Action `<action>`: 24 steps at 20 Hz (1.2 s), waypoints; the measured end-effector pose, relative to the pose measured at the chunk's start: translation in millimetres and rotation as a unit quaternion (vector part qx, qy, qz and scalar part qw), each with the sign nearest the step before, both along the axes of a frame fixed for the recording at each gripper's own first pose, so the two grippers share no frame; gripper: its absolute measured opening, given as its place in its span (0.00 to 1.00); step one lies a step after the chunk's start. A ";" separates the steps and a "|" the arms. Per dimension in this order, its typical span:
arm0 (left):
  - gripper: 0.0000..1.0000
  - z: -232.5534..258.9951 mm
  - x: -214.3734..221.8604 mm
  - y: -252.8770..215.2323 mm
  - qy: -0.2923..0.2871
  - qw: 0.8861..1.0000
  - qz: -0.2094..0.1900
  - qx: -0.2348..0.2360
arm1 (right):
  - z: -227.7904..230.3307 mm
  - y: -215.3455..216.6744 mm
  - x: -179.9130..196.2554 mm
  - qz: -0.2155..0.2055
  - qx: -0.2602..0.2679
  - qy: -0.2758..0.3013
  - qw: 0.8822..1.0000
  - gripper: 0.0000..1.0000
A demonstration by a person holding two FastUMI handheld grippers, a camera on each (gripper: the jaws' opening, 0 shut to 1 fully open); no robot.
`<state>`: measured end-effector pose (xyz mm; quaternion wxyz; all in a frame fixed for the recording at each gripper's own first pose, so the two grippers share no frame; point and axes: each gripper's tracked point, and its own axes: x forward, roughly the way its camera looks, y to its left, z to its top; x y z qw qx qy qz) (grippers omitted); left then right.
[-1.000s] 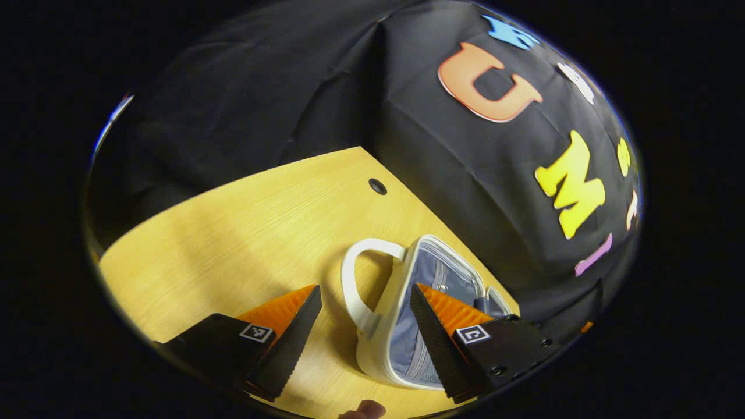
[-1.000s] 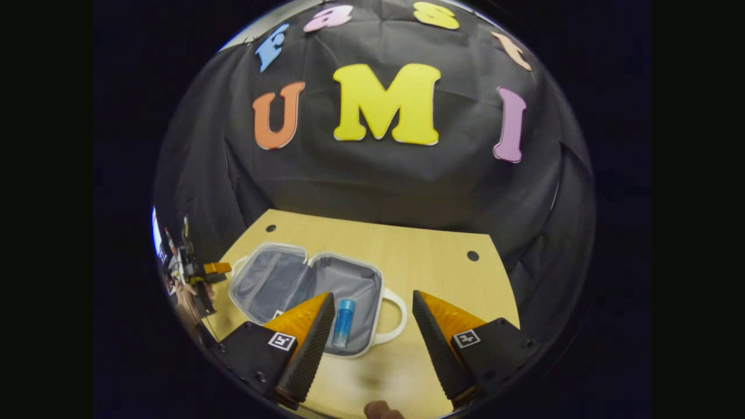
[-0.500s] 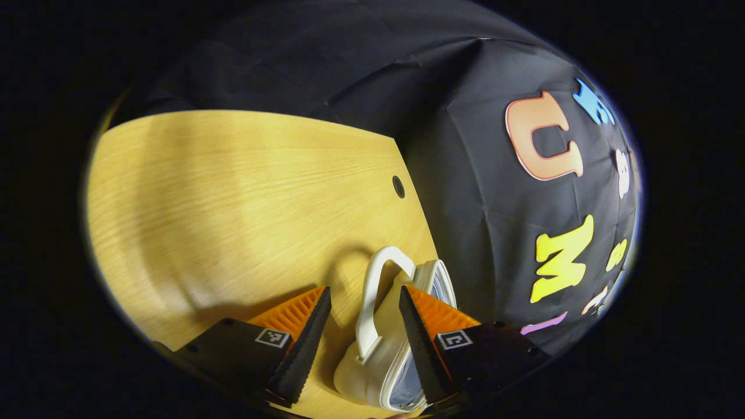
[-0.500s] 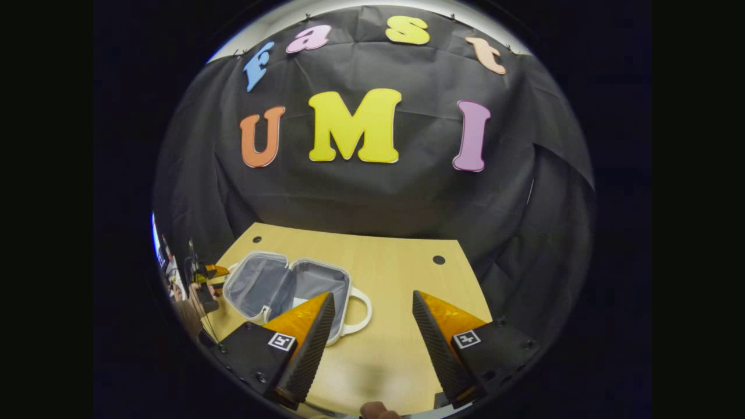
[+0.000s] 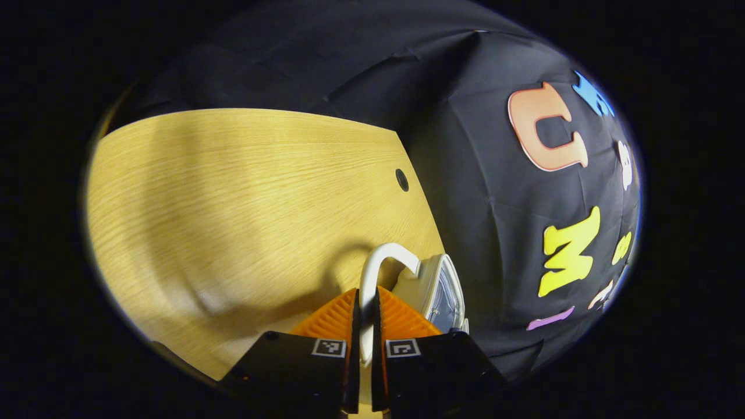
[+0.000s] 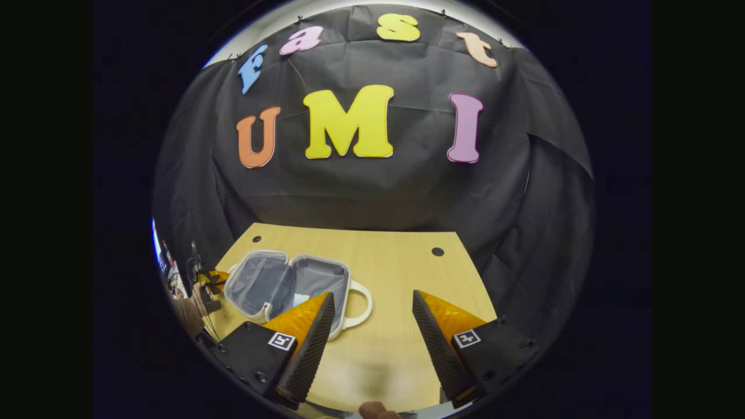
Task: First open the suitcase, pack the skin care products into it, and then close the suitcase.
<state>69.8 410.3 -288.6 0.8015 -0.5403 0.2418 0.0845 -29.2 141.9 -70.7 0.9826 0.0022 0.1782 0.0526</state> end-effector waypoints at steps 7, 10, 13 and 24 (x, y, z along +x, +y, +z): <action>0.04 57.3 -8.2 -1.9 -0.002 0.996 -0.015 0.085 | 44.1 9.4 0.1 -0.009 -0.035 -0.102 0.994 0.80; 0.03 95.0 -7.8 -10.6 -0.016 0.993 -0.029 0.116 | 50.3 20.9 3.7 0.004 -0.024 -0.113 0.993 0.80; 0.03 134.2 -7.8 -22.7 -0.036 0.981 -0.059 0.179 | 55.9 21.7 2.6 0.015 -0.014 -0.119 0.993 0.80; 0.03 252.3 0.4 -131.6 -0.136 0.934 -0.112 0.311 | 75.4 -27.9 7.5 0.049 -0.059 -0.174 0.982 0.79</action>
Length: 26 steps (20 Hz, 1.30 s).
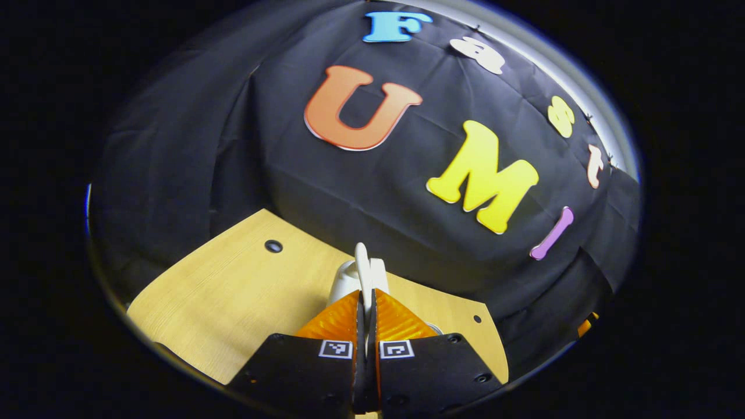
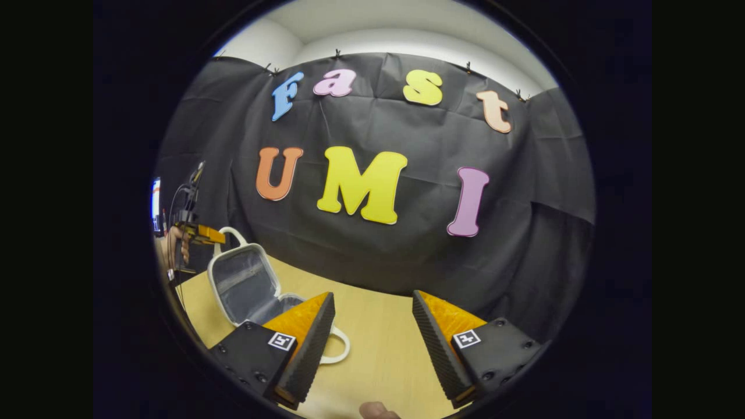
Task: First open the suitcase, pack the skin care products into it, and then close the suitcase.
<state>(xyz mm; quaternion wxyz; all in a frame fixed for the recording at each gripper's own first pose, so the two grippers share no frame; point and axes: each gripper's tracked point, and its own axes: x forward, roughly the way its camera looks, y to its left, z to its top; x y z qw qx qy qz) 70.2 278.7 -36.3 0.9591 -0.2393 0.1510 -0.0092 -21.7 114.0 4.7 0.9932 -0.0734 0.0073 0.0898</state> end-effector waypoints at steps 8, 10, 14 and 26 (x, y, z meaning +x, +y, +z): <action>0.03 23.6 0.2 -93.7 -0.011 0.994 -0.058 0.088 | -2.0 -31.7 5.9 0.024 0.007 -0.006 1.000 0.79; 0.03 22.4 -3.0 -117.0 -0.007 0.993 -0.070 0.098 | -2.6 -35.0 9.2 0.029 0.006 -0.005 1.000 0.79; 0.03 8.5 -8.1 -167.7 0.011 0.986 -0.108 0.128 | -7.7 -41.0 17.5 0.040 0.007 0.001 0.999 0.79; 0.03 -97.6 6.1 -311.0 0.113 0.936 -0.218 0.254 | -31.6 -83.7 19.2 0.037 0.040 0.035 0.998 0.79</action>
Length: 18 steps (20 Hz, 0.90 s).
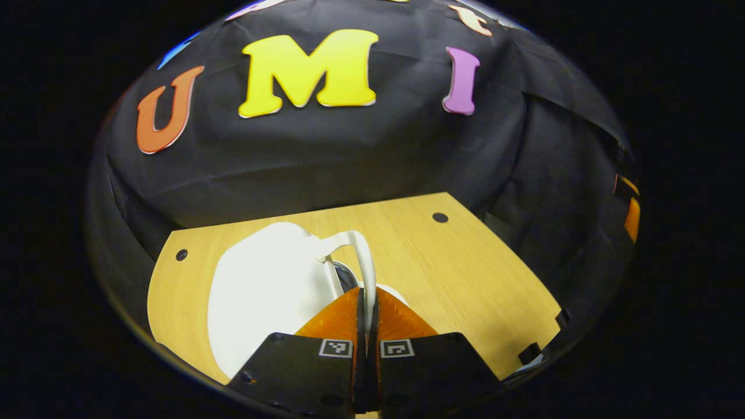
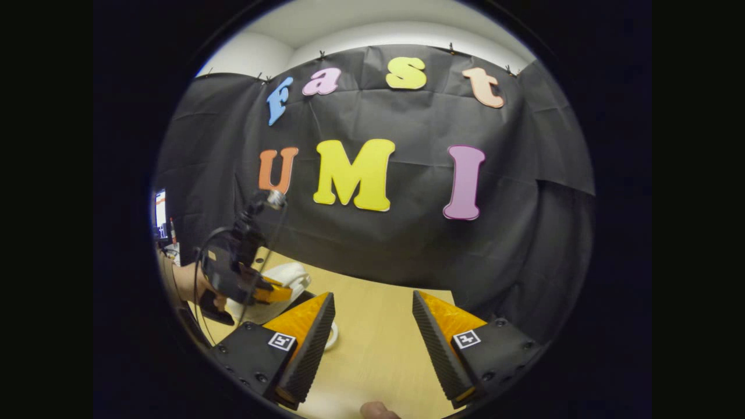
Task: First open the suitcase, pack the skin care products into it, and then close the suitcase.
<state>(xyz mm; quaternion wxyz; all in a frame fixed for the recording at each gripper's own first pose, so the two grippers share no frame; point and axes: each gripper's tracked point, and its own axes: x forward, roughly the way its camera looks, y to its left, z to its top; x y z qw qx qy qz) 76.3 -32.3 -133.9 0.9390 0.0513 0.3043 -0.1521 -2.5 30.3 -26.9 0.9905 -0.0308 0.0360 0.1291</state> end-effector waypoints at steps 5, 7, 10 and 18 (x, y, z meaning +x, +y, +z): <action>0.04 -64.3 0.3 -21.3 0.034 0.996 -0.022 0.083 | 0.0 -39.2 -4.9 -0.037 0.015 -0.002 0.999 0.80; 0.03 -80.4 7.3 -27.7 0.044 0.995 -0.020 0.091 | -3.2 -54.3 -7.6 -0.053 0.022 -0.001 0.998 0.80; 0.04 -94.3 11.8 -32.1 0.056 0.991 -0.020 0.124 | -12.2 -71.7 -8.7 -0.072 0.027 0.014 0.997 0.80; 0.58 -64.5 -7.9 -52.0 0.032 0.996 -0.035 0.079 | -8.5 -73.1 0.2 -0.091 0.045 0.019 0.995 0.80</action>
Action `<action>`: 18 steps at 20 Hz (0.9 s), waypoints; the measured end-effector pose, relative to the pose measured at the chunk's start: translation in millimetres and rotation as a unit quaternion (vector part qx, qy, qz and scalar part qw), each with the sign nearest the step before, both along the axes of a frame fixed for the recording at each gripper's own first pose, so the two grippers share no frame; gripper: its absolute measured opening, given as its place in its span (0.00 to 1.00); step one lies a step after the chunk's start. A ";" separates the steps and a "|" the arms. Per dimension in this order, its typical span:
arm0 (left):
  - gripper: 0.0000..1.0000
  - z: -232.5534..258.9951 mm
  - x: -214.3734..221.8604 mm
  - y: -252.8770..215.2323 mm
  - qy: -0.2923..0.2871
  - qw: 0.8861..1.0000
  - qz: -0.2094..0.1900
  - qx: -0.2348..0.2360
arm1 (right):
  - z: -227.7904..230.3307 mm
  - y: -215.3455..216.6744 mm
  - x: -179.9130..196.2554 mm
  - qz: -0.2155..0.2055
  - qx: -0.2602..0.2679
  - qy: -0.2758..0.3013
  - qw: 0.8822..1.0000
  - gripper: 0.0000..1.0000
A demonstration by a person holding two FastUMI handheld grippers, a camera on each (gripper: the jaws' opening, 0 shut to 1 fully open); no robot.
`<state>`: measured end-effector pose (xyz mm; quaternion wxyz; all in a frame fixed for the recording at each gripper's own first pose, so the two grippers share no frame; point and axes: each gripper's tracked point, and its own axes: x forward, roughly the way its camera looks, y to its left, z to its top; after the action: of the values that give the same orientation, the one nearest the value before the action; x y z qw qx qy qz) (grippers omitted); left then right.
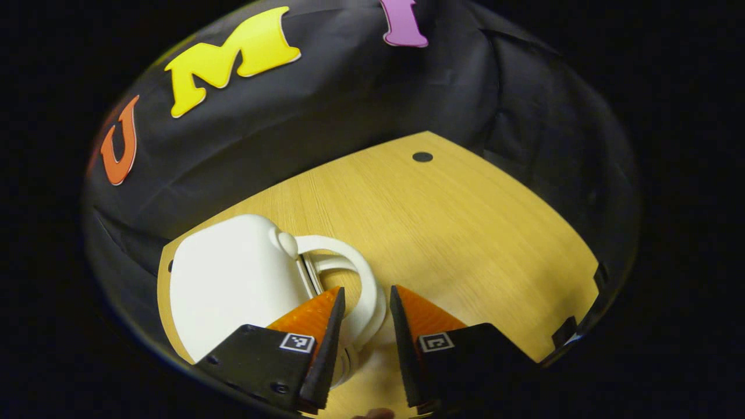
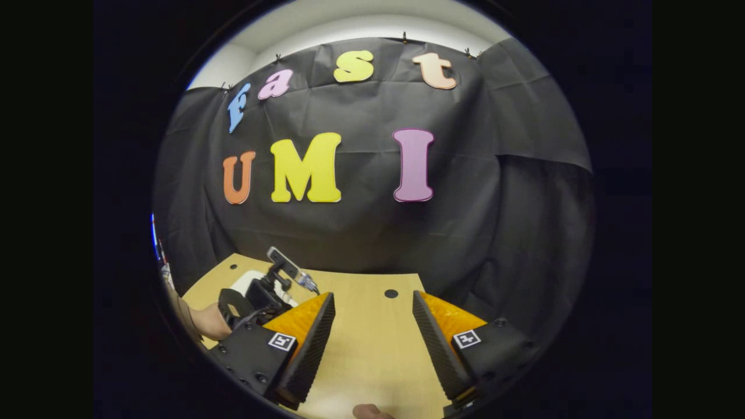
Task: First open the suitcase, pack the skin care products into it, and then close the suitcase.
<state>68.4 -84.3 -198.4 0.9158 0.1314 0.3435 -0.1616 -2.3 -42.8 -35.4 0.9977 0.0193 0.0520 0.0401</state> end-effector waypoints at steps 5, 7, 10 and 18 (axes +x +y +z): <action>0.87 92.0 -7.6 28.9 -0.099 0.993 0.042 -0.050 | 18.1 15.3 9.0 -0.017 -0.001 -0.021 1.000 0.79; 0.89 137.2 -14.3 49.3 -0.155 0.985 0.058 -0.055 | 30.7 24.7 13.5 -0.024 0.003 -0.031 0.999 0.77; 0.96 203.0 -49.6 80.8 -0.219 0.969 0.094 -0.071 | 45.4 49.4 20.1 -0.017 0.011 -0.038 0.999 0.79; 0.93 283.4 -93.7 160.8 -0.311 0.934 0.155 -0.079 | 68.2 121.5 26.6 0.012 -0.005 -0.059 0.998 0.80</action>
<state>-25.3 76.5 85.0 0.9979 0.0474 0.0435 0.0045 24.3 78.7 32.8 0.9985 0.0112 -0.0064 0.0525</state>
